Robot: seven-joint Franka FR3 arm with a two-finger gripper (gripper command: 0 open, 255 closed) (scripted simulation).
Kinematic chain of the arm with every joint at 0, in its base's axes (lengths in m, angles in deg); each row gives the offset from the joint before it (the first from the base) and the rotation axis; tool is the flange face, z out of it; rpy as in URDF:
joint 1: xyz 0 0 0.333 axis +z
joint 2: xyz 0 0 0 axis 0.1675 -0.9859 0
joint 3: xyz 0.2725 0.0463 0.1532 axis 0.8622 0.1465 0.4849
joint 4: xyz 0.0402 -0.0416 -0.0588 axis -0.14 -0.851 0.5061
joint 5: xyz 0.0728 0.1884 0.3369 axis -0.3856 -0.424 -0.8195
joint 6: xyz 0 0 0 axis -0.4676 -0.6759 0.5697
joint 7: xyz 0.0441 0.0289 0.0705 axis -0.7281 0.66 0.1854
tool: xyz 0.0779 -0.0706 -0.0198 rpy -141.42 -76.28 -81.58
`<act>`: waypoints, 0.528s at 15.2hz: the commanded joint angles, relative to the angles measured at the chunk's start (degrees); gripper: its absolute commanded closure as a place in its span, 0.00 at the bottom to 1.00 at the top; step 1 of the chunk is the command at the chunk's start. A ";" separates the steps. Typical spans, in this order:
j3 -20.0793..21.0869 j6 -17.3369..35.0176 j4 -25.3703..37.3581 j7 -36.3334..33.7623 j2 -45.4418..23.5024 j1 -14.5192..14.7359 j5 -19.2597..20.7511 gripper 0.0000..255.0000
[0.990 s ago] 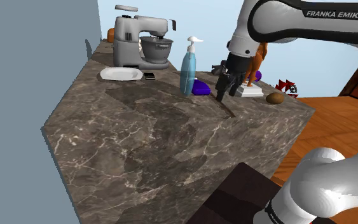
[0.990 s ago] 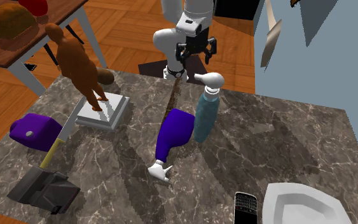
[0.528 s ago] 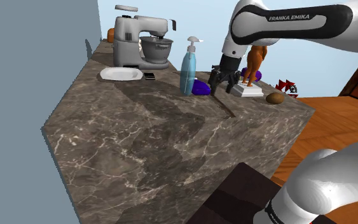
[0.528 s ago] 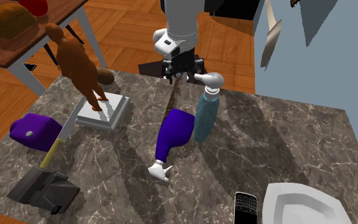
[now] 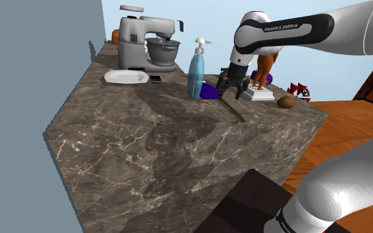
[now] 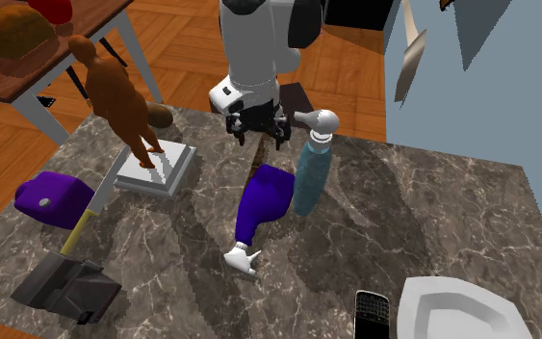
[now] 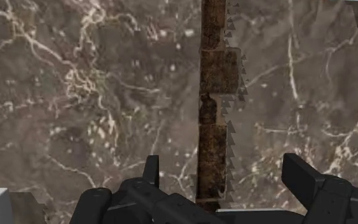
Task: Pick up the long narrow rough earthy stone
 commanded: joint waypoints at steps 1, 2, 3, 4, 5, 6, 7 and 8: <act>-0.01 1.62 -1.52 -0.06 -0.07 -0.03 -0.01 0.00; -0.02 2.39 -2.23 -0.04 -0.14 -0.03 -0.01 0.00; -0.03 3.17 -2.93 -0.01 -0.22 -0.04 -0.02 0.00; -0.04 3.62 -3.34 0.00 -0.25 -0.04 -0.02 0.00; -0.04 3.62 -3.33 0.00 -0.26 -0.04 -0.02 0.00; 0.01 3.66 -3.29 -0.07 -0.33 0.00 -0.05 1.00; 0.01 3.61 -3.21 -0.06 -0.36 -0.01 -0.05 1.00; 0.01 3.61 -3.27 -0.07 -0.32 -0.01 -0.04 1.00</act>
